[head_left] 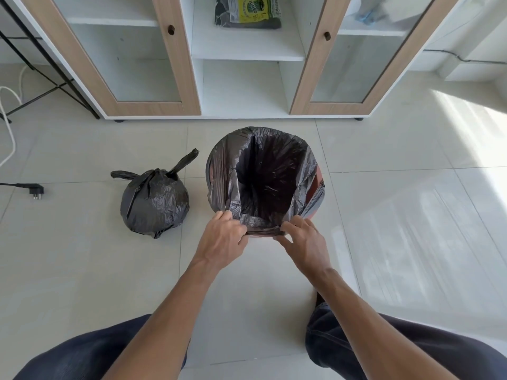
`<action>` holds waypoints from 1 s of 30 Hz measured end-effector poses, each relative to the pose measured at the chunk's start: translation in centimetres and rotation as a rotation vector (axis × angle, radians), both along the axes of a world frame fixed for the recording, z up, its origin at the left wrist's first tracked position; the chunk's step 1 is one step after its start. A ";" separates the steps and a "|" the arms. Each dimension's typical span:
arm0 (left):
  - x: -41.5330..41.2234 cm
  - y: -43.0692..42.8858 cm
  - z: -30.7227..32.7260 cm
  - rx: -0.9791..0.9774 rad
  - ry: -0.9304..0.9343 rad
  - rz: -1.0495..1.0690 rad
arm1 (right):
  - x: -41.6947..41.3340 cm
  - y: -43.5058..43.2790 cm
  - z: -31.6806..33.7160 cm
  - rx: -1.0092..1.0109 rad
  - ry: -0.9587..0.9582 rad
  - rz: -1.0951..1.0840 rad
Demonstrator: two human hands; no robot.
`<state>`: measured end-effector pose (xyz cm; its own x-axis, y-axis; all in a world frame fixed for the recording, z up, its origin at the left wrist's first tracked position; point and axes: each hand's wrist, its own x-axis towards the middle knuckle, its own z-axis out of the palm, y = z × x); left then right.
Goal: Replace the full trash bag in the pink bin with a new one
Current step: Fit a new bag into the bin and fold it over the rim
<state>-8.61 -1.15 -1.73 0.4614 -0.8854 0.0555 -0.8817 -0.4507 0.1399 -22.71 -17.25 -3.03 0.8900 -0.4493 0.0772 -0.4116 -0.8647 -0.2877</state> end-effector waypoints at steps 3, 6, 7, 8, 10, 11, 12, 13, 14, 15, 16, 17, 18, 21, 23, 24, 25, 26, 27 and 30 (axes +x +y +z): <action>0.1 0.2 -0.4 -0.018 -0.026 -0.005 | -0.1 -0.1 0.0 -0.056 0.003 0.024; -0.2 0.4 -0.7 0.025 -0.055 -0.008 | -0.2 0.4 -0.5 -0.119 0.028 0.006; -0.4 0.5 -0.8 0.036 -0.059 -0.005 | -0.3 0.6 -0.8 -0.126 0.031 -0.010; -0.6 0.7 -1.0 0.036 -0.061 -0.001 | -0.4 0.8 -1.0 -0.125 0.026 -0.032; -0.9 1.0 -1.3 0.022 -0.074 -0.002 | -0.7 1.1 -1.2 -0.119 0.004 -0.071; -1.0 1.2 -1.5 0.021 -0.082 -0.004 | -0.9 1.2 -1.3 -0.118 -0.004 -0.079; -1.2 1.4 -1.6 0.021 -0.089 -0.008 | -1.1 1.4 -1.3 -0.119 -0.011 -0.082; -1.3 1.6 -1.7 0.021 -0.093 -0.012 | -1.4 1.5 -1.3 -0.118 -0.017 -0.085; -1.4 1.7 -1.7 0.024 -0.097 -0.015 | -1.7 1.6 -1.3 -0.114 -0.019 -0.088; -1.4 1.7 -1.7 0.031 -0.100 -0.017 | -1.9 1.8 -1.3 -0.105 -0.012 -0.091; -1.5 1.8 -1.6 0.040 -0.103 -0.020 | -2.2 1.9 -1.2 -0.096 0.004 -0.096; -1.6 1.9 -1.6 0.048 -0.108 -0.025 | -2.4 2.1 -1.2 -0.089 0.020 -0.103; -1.7 2.0 -1.7 0.055 -0.115 -0.027 | -2.5 2.2 -1.2 -0.081 0.034 -0.112; -2.0 2.1 -1.6 0.076 -0.123 -0.008 | -2.6 2.4 -1.3 -0.050 0.074 -0.139; -1.9 2.1 -1.4 0.074 -0.119 0.014 | -2.5 2.2 -1.4 -0.027 0.088 -0.164; -2.0 2.1 -1.4 0.073 -0.109 0.020 | -2.5 2.0 -1.4 -0.015 0.090 -0.175; -1.9 2.1 -1.4 0.075 -0.100 0.025 | -2.5 1.7 -1.5 -0.007 0.088 -0.180; -1.9 2.2 -1.4 0.077 -0.087 0.032 | -2.5 1.5 -1.4 -0.002 0.085 -0.184; -1.9 2.3 -1.4 0.081 -0.066 0.043 | -2.5 1.3 -1.4 0.001 0.083 -0.191; -1.7 2.5 -1.1 0.096 0.058 0.111 | -2.4 0.7 -1.3 0.025 0.062 -0.222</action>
<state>-10.34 1.35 -2.87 0.5571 -0.8285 -0.0561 -0.8172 -0.5590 0.1407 -25.13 -16.52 -4.31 0.7719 -0.6356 0.0116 -0.6085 -0.7440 -0.2759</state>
